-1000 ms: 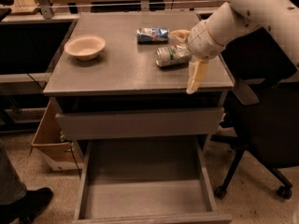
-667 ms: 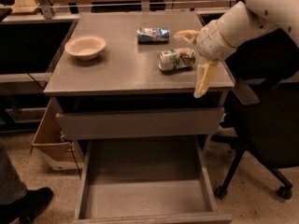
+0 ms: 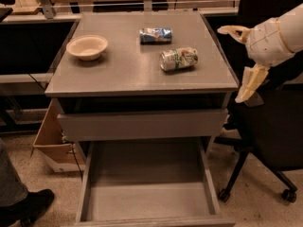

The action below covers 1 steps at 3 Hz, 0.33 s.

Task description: Pick 7up can from middle drawer and place on counter

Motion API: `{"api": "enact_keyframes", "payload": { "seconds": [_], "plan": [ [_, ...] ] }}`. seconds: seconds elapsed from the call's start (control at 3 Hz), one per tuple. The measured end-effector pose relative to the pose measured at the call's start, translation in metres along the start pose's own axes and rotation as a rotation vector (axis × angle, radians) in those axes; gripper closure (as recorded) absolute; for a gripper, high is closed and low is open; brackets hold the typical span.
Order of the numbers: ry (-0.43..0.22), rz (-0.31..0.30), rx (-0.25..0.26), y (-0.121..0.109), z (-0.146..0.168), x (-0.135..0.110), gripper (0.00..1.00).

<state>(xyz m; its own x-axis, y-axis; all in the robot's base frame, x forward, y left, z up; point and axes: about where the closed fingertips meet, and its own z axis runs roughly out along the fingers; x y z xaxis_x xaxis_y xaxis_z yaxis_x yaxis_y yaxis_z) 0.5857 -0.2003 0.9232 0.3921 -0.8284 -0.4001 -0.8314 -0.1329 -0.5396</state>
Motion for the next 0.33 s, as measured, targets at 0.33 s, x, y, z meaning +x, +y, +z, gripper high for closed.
{"api": "enact_keyframes", "payload": {
  "seconds": [0.33],
  "plan": [
    [0.004,0.0,0.002,0.0022,-0.0025,0.0031,0.0]
  ]
}}
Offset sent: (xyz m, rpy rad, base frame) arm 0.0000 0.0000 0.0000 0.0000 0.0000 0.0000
